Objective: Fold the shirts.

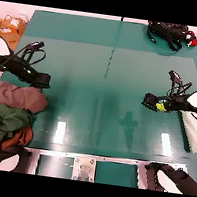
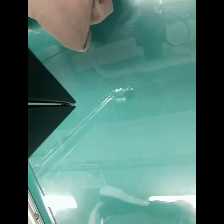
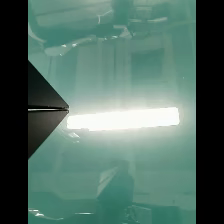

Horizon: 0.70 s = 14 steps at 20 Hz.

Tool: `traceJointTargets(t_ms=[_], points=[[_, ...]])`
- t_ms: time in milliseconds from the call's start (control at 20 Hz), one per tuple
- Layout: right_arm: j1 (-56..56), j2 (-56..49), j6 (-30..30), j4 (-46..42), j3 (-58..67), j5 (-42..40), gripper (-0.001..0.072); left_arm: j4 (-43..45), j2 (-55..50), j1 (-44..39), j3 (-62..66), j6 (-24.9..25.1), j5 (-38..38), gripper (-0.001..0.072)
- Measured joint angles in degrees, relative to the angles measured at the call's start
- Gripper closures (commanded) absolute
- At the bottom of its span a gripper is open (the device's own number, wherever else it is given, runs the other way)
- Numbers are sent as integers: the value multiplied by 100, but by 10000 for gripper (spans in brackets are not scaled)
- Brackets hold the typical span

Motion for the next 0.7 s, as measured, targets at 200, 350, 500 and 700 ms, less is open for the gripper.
traceJointTargets(t_ms=[200,350,500,700], points=[[0,2,0,2,0,0,695,9,0,-2,0,0,11,671],[0,2,0,2,0,2,695,282,0,-2,0,-136,28,-13],[0,0,0,0,0,2,695,1443,0,-2,-4,-713,26,-13],[0,2,0,0,0,2,695,2894,-24,33,-190,-1211,289,-13]])
